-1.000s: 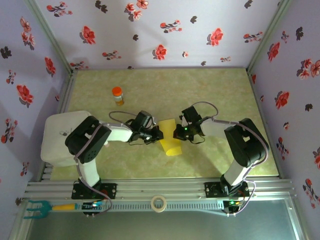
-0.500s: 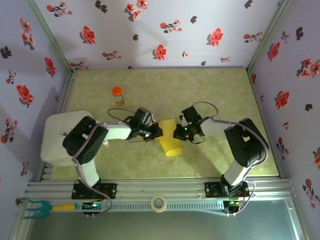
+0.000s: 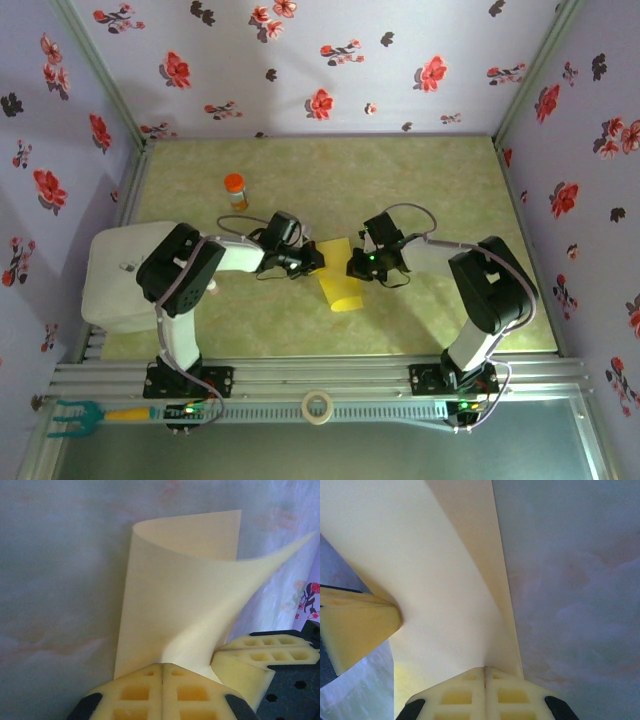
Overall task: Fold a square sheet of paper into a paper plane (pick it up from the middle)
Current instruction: First fold the square sheet of paper in half at the center of the table.
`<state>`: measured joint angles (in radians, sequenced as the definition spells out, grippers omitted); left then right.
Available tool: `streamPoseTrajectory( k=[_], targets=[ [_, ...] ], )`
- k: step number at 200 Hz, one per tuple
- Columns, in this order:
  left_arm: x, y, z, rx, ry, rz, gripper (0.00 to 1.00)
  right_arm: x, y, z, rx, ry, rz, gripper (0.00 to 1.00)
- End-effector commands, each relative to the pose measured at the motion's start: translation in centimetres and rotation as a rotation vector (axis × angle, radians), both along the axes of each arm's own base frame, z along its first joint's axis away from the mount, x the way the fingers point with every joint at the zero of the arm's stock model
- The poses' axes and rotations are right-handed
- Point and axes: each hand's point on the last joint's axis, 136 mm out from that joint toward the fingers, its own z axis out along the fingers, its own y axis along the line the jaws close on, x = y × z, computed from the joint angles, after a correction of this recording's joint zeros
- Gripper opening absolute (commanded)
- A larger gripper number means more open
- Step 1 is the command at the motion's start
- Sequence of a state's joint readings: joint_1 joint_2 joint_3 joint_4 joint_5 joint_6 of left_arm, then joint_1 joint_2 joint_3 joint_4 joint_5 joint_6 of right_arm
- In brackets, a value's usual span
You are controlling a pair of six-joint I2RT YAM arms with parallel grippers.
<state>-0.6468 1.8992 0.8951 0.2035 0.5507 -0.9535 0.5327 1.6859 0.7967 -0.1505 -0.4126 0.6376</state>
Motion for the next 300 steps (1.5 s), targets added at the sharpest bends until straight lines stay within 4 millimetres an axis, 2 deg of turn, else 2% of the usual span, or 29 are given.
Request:
streamPoseTrajectory(
  k=[1, 33, 49, 66, 87, 135, 153, 182, 202, 245, 281, 300],
  targets=[
    [-0.1, 1.1, -1.3, 0.054, 0.024, 0.011, 0.0, -3.1, -3.7, -4.2, -0.17, 0.133, -0.04, 0.0],
    [1.1, 0.4, 1.8, 0.051, -0.019, -0.016, 0.0, -3.1, -3.6, -4.2, -0.168, 0.132, -0.04, 0.0],
    [1.6, 0.1, 2.3, 0.053, -0.031, -0.029, 0.0, -3.1, -3.7, -4.3, -0.17, 0.131, -0.04, 0.0],
    [1.9, 0.0, 1.7, 0.064, -0.034, -0.04, 0.0, -3.0, -3.6, -4.2, -0.169, 0.131, -0.039, 0.0],
    [1.7, 0.2, -0.1, 0.066, 0.0, -0.041, 0.0, -3.0, -3.6, -4.3, -0.172, 0.135, -0.041, 0.0],
    [1.8, 1.7, -2.6, 0.119, 0.032, -0.005, 0.0, -3.1, -3.7, -4.4, -0.171, 0.135, -0.041, 0.0],
    [1.9, 1.6, -2.2, 0.116, 0.031, -0.002, 0.0, -3.1, -3.7, -4.3, -0.17, 0.135, -0.04, 0.0],
    [3.0, 0.9, 0.5, 0.096, -0.007, -0.008, 0.0, -3.1, -3.7, -4.2, -0.169, 0.131, -0.043, 0.0],
    [3.7, 0.4, 1.3, 0.079, -0.027, -0.018, 0.0, -3.2, -3.7, -4.3, -0.17, 0.135, -0.042, 0.0],
    [4.4, -0.1, 1.0, 0.042, -0.02, -0.026, 0.0, -3.1, -3.8, -4.3, -0.172, 0.132, -0.046, 0.0],
    [4.3, 1.1, -1.7, 0.093, 0.029, -0.013, 0.0, -3.2, -3.7, -4.3, -0.17, 0.133, -0.043, 0.0],
    [4.5, 2.0, -2.5, 0.125, 0.03, 0.014, 0.0, -3.2, -3.7, -4.3, -0.17, 0.134, -0.042, 0.0]
  ],
)
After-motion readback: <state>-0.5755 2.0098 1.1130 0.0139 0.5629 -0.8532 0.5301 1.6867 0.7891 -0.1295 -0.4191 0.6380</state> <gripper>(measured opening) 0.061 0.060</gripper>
